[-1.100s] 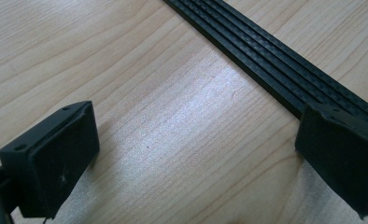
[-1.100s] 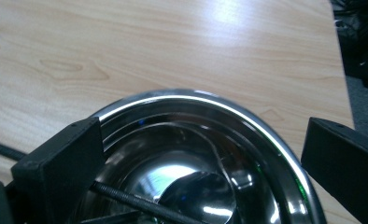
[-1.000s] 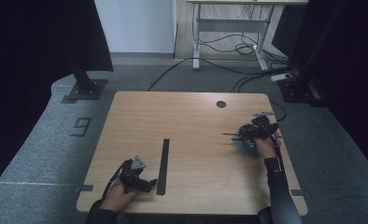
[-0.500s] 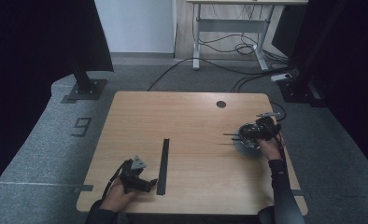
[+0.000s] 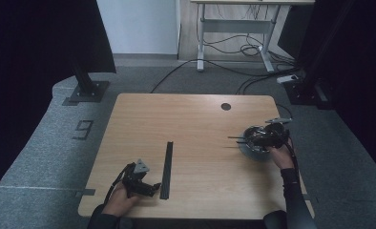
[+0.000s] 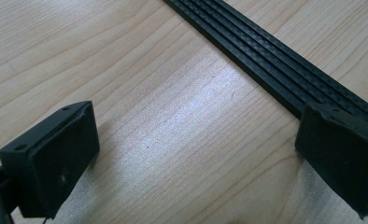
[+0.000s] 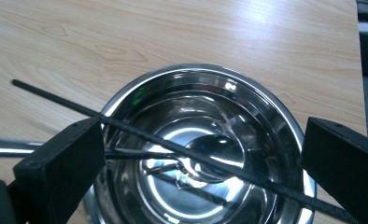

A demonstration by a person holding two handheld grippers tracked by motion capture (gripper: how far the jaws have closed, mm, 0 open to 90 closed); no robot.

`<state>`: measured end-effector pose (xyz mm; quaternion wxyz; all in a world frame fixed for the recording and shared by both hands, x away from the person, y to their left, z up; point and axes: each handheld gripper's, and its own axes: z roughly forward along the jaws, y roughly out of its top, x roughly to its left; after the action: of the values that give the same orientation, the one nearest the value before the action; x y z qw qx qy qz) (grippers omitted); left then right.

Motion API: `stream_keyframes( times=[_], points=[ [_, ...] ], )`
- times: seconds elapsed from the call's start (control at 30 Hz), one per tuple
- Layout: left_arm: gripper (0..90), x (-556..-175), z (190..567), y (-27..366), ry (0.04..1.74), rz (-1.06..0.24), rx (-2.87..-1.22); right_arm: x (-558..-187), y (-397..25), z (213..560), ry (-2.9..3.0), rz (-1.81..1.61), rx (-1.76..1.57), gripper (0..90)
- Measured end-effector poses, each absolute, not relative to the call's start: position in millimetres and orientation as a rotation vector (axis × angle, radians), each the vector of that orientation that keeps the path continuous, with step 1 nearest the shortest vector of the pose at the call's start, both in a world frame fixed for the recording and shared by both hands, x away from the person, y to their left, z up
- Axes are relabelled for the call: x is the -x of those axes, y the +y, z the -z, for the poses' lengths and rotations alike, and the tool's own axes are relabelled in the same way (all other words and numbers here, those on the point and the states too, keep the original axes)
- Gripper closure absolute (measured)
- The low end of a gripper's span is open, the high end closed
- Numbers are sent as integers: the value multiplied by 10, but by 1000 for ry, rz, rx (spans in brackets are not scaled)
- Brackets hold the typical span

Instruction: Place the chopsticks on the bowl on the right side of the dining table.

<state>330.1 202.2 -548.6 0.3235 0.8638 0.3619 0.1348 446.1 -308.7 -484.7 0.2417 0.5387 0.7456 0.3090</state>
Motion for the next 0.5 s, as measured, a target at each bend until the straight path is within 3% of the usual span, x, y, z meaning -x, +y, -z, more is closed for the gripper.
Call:
stream_keyframes(
  times=[0.5],
  points=[
    [0, -3301, 5486, 2023, 949, -354, -2268, -4124, -3129, 4860, 2107, -888, -1402, 0]
  ],
)
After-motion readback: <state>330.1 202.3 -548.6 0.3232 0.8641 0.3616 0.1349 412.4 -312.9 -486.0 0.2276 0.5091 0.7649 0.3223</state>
